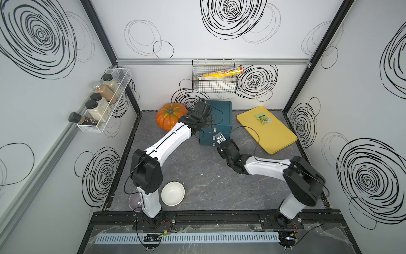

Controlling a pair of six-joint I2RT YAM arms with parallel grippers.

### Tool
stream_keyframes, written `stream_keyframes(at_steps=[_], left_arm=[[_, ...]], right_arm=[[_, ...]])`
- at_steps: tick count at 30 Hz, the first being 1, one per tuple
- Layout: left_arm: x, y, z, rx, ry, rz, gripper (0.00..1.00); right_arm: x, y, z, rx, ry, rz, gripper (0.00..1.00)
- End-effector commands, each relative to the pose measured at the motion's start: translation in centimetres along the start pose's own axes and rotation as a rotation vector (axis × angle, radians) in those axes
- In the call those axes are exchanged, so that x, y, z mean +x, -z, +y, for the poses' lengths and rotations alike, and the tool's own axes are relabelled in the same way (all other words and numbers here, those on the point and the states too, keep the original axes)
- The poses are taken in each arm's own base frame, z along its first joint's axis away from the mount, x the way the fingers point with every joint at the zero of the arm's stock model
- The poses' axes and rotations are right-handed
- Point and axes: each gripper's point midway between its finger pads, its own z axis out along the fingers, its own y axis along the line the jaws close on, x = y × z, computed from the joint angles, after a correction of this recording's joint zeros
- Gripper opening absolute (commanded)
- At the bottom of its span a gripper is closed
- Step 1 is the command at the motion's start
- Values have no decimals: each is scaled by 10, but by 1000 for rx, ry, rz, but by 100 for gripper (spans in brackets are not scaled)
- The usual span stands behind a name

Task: Place the plugs into the drawer by color
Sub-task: Reset both arms

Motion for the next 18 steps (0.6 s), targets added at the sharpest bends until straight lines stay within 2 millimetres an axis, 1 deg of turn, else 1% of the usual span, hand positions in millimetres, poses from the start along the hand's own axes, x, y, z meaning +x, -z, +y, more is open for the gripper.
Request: stream_keyframes(at_steps=[1,2,4,6,7,9,10,11,12,14,16,18], left_arm=[[-17,54,2,11,13,-148,95],[-16,65,5,25,15,-190,98],[-8,89,20,61,53,-321,99],[4,106,46,64,114,-413,99],[12,111,59,53,137,-445,99],[33,118,86,-6,155,-490,99],[42,118,95,-38,130,-514,99],[55,117,104,-71,103,-541,99],[69,114,114,-99,84,-569,99],[89,114,131,-141,56,-651,99],[103,118,161,-247,88,-705,99],[109,120,182,-319,86,-705,99]], right_arm=[[-27,50,-34,-25,-154,-191,78],[-28,66,-48,-13,-183,-250,83],[-18,91,-69,14,-229,-350,99],[-10,107,-79,6,-231,-395,100],[-7,112,-87,25,-252,-408,100],[7,116,-105,91,-291,-414,100],[15,117,-115,138,-312,-414,100],[25,118,-128,196,-349,-415,100],[41,119,-145,277,-415,-411,100],[67,121,-170,370,-557,-420,100],[81,119,-180,349,-619,-441,100],[89,123,-190,361,-667,-465,100]])
